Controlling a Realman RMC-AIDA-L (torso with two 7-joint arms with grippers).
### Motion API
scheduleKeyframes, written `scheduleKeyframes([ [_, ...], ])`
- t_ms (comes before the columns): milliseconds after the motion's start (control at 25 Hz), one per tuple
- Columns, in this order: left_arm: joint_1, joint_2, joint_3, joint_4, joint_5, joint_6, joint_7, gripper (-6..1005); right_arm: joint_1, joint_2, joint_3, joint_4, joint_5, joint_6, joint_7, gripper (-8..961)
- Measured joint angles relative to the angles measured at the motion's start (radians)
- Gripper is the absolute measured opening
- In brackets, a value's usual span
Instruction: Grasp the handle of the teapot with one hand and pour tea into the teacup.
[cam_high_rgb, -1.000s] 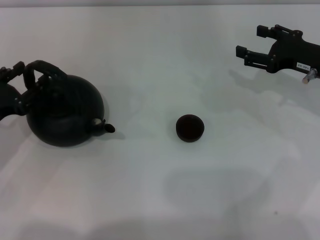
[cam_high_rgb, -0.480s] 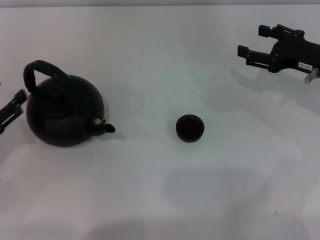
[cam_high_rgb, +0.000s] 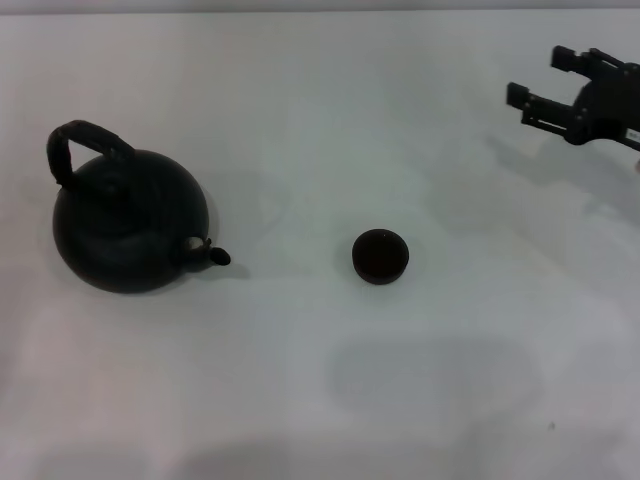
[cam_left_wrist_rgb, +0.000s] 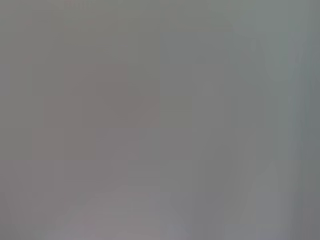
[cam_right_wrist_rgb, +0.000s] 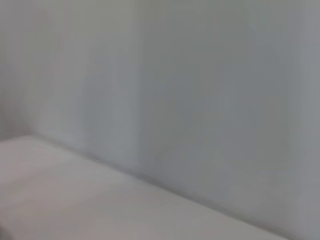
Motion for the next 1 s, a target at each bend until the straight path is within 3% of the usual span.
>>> scheduleKeyframes([
  [200, -0.003, -0.002, -0.015, -0.117, -0.153, 0.081, 0.146, 728, -0.031, -0.001, 0.001, 0.170, 0.256, 0.084, -0.208, 842],
  [360, -0.013, -0.002, -0.015, -0.165, -0.204, 0.103, 0.194, 727, -0.036, 0.000, 0.001, 0.384, 0.437, 0.186, -0.461, 842],
  [520, -0.024, -0.001, -0.015, -0.203, -0.230, 0.116, 0.220, 729, -0.036, 0.001, 0.002, 0.490, 0.535, 0.223, -0.553, 842],
  [1000, -0.026, -0.001, -0.010, -0.242, -0.233, 0.130, 0.230, 729, -0.081, -0.002, 0.204, 0.616, 0.594, 0.234, -0.678, 844],
])
